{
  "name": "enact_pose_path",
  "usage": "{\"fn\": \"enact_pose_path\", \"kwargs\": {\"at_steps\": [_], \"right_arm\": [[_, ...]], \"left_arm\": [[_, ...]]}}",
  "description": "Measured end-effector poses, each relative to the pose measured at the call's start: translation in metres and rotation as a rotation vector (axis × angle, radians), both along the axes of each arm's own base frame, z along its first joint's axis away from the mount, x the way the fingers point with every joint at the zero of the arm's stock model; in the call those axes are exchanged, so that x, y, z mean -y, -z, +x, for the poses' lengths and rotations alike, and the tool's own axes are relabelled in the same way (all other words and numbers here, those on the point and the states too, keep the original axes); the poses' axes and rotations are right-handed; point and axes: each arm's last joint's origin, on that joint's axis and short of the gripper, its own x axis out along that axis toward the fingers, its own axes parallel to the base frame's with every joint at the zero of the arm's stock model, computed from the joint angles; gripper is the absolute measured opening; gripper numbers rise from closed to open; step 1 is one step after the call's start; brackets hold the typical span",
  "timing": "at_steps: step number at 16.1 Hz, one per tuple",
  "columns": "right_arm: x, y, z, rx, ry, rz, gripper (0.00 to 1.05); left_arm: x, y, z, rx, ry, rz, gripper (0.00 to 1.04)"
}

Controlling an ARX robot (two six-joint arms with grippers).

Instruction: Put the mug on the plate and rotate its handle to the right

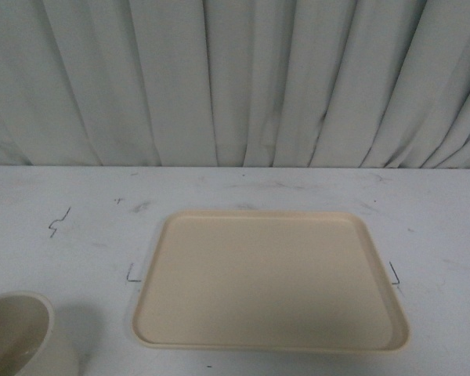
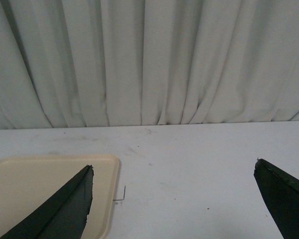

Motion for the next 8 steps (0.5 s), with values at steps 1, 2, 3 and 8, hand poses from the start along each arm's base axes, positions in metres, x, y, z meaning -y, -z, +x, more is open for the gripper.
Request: {"fn": "enact_pose_path", "kwargs": {"at_steps": [1, 2, 3, 8], "right_arm": [[0.0000, 0.0000, 0.0000, 0.000, 0.000, 0.000, 0.98], [0.0000, 0.0000, 0.0000, 0.000, 0.000, 0.000, 0.98], [0.0000, 0.0000, 0.0000, 0.000, 0.000, 0.000, 0.98], [0.0000, 0.0000, 0.0000, 0.000, 0.000, 0.000, 0.98]], "left_arm": [[0.0000, 0.0000, 0.0000, 0.000, 0.000, 0.000, 0.98], [0.0000, 0.0000, 0.0000, 0.000, 0.000, 0.000, 0.98], [0.0000, 0.0000, 0.0000, 0.000, 0.000, 0.000, 0.98], [0.0000, 0.0000, 0.0000, 0.000, 0.000, 0.000, 0.98]]}}
